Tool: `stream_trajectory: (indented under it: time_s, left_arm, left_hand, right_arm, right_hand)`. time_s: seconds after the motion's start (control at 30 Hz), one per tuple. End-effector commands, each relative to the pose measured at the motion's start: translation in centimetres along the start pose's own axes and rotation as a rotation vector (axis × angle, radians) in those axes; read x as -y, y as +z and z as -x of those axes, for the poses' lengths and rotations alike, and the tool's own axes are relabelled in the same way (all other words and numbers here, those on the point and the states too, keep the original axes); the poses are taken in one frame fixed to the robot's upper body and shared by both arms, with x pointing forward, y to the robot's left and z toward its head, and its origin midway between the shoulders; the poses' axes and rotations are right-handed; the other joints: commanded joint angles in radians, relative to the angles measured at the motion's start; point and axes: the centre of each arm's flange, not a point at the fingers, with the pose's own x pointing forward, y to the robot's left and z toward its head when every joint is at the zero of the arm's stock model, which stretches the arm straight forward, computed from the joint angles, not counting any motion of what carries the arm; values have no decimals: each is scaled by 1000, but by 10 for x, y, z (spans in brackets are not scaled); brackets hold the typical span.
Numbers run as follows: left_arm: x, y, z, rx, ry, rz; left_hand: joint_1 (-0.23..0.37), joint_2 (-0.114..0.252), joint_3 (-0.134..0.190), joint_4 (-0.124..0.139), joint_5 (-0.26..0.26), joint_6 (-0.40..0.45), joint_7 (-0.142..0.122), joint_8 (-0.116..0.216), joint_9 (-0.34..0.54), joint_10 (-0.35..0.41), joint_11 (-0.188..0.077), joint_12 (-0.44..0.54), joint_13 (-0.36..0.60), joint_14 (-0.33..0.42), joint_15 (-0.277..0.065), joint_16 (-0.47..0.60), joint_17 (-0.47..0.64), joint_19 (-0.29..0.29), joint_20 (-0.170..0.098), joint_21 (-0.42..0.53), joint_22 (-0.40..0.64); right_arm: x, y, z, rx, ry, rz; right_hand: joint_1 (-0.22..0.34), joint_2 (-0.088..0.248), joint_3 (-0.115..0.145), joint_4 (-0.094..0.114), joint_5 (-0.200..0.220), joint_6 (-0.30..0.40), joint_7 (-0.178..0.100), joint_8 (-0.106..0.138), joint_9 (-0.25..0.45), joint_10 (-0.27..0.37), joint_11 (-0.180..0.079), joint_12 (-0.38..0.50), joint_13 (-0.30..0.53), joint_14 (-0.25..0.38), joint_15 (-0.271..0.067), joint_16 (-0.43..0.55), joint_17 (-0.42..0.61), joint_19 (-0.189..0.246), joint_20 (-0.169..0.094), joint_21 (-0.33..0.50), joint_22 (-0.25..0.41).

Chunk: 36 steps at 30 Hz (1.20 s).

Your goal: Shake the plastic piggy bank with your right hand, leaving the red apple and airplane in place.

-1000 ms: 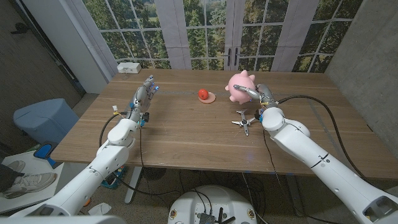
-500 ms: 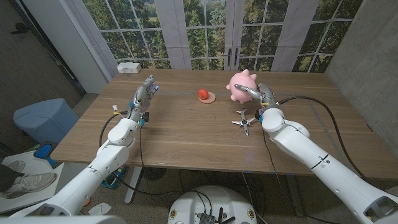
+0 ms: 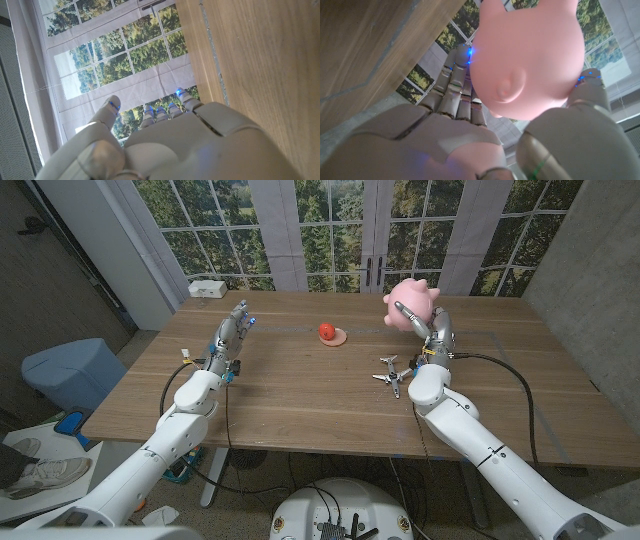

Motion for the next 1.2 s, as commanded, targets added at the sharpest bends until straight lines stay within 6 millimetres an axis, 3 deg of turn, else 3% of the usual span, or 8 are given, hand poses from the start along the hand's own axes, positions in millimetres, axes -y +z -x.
stream_trajectory:
  time_s: [0.03,0.77,1.2]
  left_arm:
    - [2,0,-1,3,-1,1]
    - [1,-1,-2,0,1,3]
    - [2,-1,-2,-2,-4,1]
  left_hand:
    - [13,51,2,-3,1,0,3,4,5,-2,7,4,5,3,-27,1,5,12,-32,0,5]
    - [13,51,3,-2,1,0,3,4,5,-3,7,4,5,2,-28,1,5,13,-32,0,5]
    - [13,51,3,-2,1,0,3,4,5,-3,9,4,5,3,-27,1,5,12,-33,0,5]
  right_arm:
    - [3,-6,11,6,-134,-79]
    - [-1,-4,5,-1,-32,-27]
    - [-8,6,-16,-73,426,201]
  right_hand:
    - [412,402,76,13,5,432,-280,3,53,346,-337,0,166,65,-188,7,2,-7,-37,6,0]
    - [413,401,77,13,6,432,-284,-1,55,344,-339,0,174,62,-188,9,1,-14,-39,17,-1]
    - [408,401,79,15,6,438,-291,-2,54,344,-338,-4,173,51,-189,-3,-2,-24,-46,19,-2]
